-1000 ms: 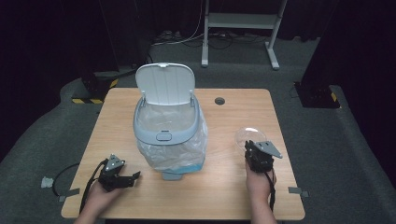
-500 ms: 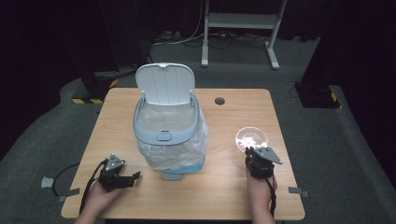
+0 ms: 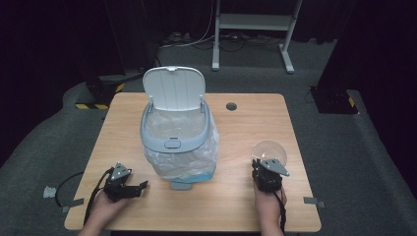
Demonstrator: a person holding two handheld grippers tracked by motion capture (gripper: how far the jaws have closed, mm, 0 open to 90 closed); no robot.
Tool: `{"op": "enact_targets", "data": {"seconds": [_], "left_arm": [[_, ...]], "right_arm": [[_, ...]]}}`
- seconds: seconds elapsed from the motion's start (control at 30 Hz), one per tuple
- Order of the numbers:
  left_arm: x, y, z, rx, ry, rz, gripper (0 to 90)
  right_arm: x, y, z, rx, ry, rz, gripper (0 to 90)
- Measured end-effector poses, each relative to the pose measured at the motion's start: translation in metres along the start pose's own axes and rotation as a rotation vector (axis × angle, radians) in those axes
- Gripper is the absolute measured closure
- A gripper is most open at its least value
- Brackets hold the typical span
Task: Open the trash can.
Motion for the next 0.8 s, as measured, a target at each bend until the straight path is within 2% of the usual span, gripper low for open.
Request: {"op": "enact_targets", "data": {"seconds": [0.4, 0.8], "left_arm": [[0.0, 0.0, 0.0, -0.001, 0.0, 0.0, 16.0], [0.0, 0.0, 0.0, 0.0, 0.0, 0.002, 16.0]], "right_arm": [[-0.007, -0.005, 0.006, -0.003, -0.029, -0.025, 80.2], [-0.014, -0.002, 0.007, -0.015, -0.04, 0.007, 80.0]]}}
Point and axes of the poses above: each handheld gripper's, and its own axes: z roughly forward along the jaws, x roughly out of its top, y roughly to its right, the point moved 4 cm from there along z, roughly forward along the jaws, and after that the axes turned 5 degrees about z, right-handed, at the moved point
